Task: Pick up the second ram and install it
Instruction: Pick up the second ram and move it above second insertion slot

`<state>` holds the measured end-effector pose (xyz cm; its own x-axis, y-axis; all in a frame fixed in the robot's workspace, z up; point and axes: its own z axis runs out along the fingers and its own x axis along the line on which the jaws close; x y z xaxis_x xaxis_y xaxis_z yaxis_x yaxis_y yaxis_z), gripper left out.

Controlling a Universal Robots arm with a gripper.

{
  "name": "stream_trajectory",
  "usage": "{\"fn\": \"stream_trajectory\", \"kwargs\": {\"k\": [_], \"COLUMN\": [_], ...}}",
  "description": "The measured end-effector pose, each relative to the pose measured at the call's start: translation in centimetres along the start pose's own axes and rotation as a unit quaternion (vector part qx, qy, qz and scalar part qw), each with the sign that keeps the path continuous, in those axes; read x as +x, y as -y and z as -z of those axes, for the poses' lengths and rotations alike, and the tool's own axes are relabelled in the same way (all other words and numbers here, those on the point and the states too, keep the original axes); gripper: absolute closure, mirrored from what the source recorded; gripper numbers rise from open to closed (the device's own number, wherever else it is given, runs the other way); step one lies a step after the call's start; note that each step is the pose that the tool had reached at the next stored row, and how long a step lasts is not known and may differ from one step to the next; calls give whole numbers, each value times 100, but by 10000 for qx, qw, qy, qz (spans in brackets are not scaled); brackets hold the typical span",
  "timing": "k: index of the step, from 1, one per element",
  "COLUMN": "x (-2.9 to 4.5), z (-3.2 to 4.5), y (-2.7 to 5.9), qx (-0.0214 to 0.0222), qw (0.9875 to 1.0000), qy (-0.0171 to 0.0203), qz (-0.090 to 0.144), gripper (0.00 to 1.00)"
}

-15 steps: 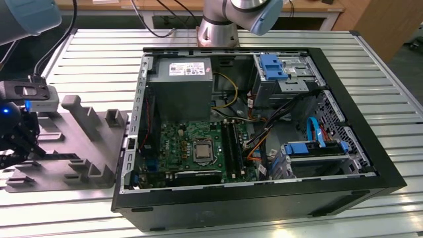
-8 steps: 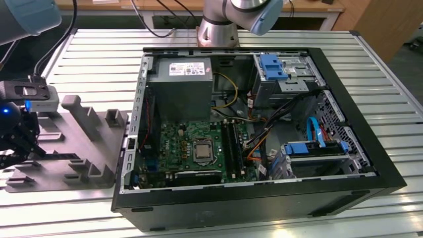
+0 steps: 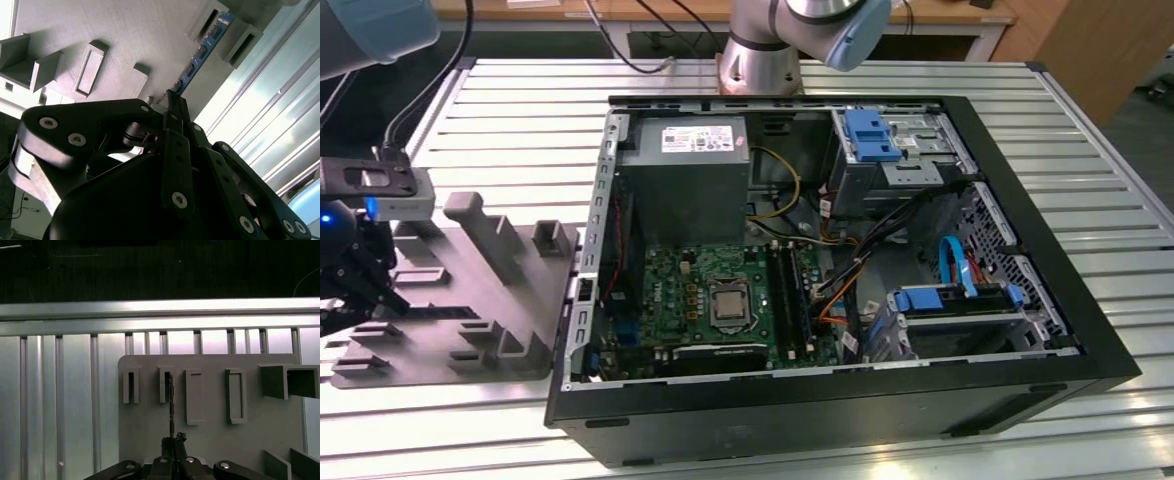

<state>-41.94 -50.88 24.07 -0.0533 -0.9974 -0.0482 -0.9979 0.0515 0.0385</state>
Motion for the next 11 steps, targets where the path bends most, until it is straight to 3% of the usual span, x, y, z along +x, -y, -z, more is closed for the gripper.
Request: {"fn": "stream_trajectory", "kwargs": {"k": [11], "x": [-8], "z": [169], "y": [-7], "qx": [-1], "qw": [10000], "qy": [11], "qz": [0], "gripper": [88]}}
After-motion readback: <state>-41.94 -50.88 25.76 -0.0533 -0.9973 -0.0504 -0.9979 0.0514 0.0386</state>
